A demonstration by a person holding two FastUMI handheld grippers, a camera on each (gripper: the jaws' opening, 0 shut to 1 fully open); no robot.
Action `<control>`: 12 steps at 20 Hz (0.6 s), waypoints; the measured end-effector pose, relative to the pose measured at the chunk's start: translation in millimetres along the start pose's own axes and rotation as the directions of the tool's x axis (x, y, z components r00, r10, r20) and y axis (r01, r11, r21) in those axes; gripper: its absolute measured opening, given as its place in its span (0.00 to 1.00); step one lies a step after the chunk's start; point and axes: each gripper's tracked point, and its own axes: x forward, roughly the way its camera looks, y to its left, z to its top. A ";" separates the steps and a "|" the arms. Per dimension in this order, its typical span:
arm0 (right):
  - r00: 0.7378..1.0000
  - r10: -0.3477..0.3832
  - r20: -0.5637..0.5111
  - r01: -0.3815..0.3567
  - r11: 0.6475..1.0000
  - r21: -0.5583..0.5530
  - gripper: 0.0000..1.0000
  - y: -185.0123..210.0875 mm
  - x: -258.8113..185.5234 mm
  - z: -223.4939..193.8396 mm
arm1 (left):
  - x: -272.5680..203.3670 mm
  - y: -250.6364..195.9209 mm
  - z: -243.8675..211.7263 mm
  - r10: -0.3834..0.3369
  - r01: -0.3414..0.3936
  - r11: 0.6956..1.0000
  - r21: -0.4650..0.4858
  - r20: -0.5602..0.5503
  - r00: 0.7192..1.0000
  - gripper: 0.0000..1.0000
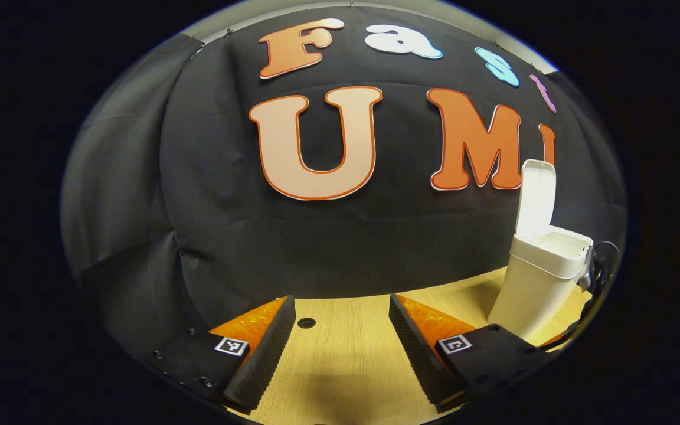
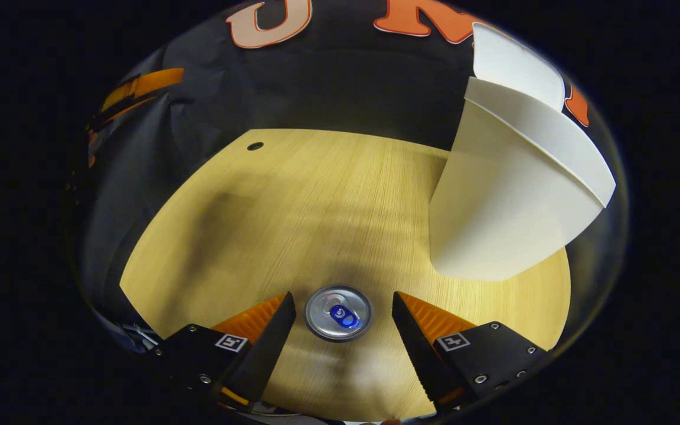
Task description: Press the lid of the desktop garbage bin to open it, pick up the crumpled paper on the desktop and throw it into the bin, then pick up the pop can on the desktop and drop it into the bin, and finally close the garbage bin lid.
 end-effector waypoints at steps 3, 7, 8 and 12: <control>0.999 0.008 -0.035 -0.008 1.000 -0.002 1.00 0.5 20.4 -14.5 | 3.2 1.4 -5.8 0.005 -0.005 1.000 -0.003 -0.010 1.000 1.00; 0.998 0.012 -0.064 -0.012 1.000 0.000 1.00 -0.5 43.9 -30.8 | 6.8 5.4 -11.8 0.013 -0.013 1.000 0.000 -0.022 1.000 1.00; 0.997 0.007 -0.072 -0.008 1.000 -0.010 1.00 0.3 46.5 -33.6 | 8.0 5.9 -12.5 0.016 -0.016 1.000 0.004 -0.024 1.000 1.00; 0.999 -0.004 -0.041 0.002 1.000 -0.030 0.84 4.4 56.6 -33.8 | 12.3 3.7 -15.3 0.012 -0.012 1.000 0.006 -0.033 0.999 1.00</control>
